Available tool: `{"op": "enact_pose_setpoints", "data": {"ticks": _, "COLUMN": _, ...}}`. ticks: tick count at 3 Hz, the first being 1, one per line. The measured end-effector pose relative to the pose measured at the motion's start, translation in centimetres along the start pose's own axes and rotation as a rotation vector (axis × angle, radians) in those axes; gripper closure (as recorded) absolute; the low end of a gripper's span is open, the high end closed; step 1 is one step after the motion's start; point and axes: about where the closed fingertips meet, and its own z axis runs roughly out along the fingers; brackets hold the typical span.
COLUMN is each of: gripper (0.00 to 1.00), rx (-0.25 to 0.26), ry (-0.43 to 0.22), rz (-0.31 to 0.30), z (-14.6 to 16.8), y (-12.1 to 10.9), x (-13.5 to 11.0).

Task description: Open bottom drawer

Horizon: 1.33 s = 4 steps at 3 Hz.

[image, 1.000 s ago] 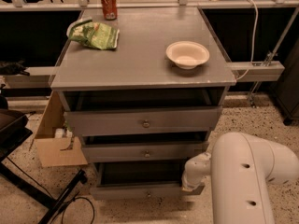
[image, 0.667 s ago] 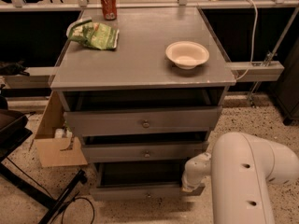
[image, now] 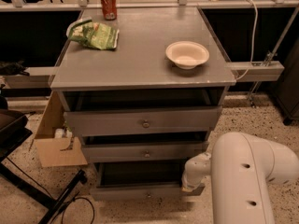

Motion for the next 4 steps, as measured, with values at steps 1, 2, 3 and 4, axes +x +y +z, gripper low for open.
{"op": "enact_pose_setpoints", "data": {"ticks": 1, "gripper": 0.31, "rx": 0.000, "ry": 0.000, "rz": 0.000, "z": 0.00, "y": 0.00, "x": 0.00}}
{"op": "enact_pose_setpoints", "data": {"ticks": 2, "gripper": 0.07, "rx": 0.000, "ry": 0.000, "rz": 0.000, "z": 0.00, "y": 0.00, "x": 0.00}}
{"op": "enact_pose_setpoints", "data": {"ticks": 3, "gripper": 0.00, "rx": 0.000, "ry": 0.000, "rz": 0.000, "z": 0.01, "y": 0.01, "x": 0.00}}
{"op": "enact_pose_setpoints", "data": {"ticks": 4, "gripper": 0.00, "rx": 0.000, "ry": 0.000, "rz": 0.000, "z": 0.01, "y": 0.01, "x": 0.00}}
